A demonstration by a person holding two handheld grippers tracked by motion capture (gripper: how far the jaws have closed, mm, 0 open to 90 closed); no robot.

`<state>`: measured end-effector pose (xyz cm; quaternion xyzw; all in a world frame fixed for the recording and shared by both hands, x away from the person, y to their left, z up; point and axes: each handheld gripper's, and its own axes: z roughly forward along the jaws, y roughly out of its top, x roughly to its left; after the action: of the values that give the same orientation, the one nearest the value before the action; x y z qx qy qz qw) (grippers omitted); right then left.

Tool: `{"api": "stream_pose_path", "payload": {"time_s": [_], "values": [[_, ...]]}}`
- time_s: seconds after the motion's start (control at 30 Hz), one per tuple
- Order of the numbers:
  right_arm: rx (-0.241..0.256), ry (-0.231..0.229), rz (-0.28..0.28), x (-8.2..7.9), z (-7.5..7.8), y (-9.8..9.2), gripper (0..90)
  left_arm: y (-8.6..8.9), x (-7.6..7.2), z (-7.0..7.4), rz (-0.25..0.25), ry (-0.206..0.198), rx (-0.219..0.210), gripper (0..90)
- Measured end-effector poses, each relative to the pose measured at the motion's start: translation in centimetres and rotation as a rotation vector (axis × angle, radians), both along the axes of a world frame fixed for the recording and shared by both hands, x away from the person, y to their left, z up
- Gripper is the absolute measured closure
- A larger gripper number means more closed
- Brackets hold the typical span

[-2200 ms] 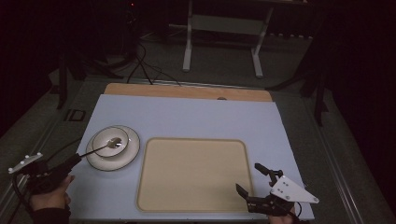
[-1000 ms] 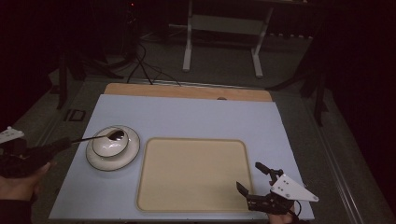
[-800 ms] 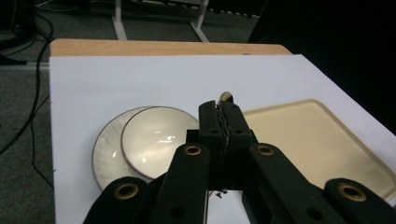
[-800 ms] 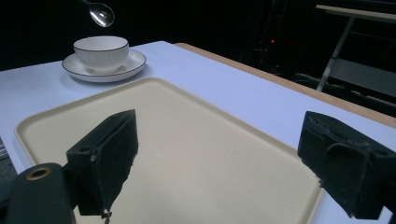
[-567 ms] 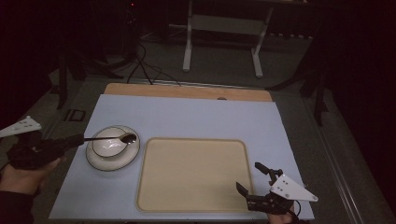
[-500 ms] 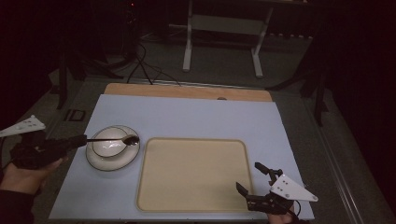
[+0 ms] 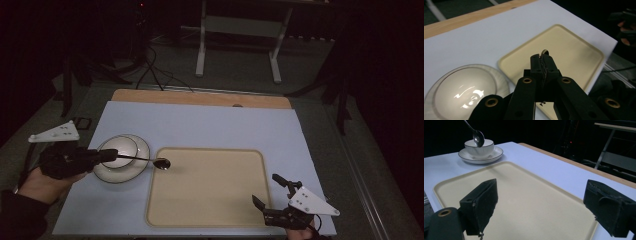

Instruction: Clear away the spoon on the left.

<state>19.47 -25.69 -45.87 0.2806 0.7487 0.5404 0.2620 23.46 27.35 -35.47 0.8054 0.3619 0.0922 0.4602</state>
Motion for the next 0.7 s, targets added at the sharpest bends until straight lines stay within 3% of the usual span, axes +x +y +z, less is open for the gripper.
{"api": "stream_pose_path", "payload": {"time_s": [0.4,0.7], "values": [[0.004,0.001,0.003,0.0,0.0,-0.1,12.5,-3.8,2.2,-0.3,-0.199,0.076,0.067,89.9],[0.001,0.001,0.006,0.0,0.0,-0.1,12.5,-6.3,3.4,-0.5,-0.346,0.133,0.146,89.9]]}}
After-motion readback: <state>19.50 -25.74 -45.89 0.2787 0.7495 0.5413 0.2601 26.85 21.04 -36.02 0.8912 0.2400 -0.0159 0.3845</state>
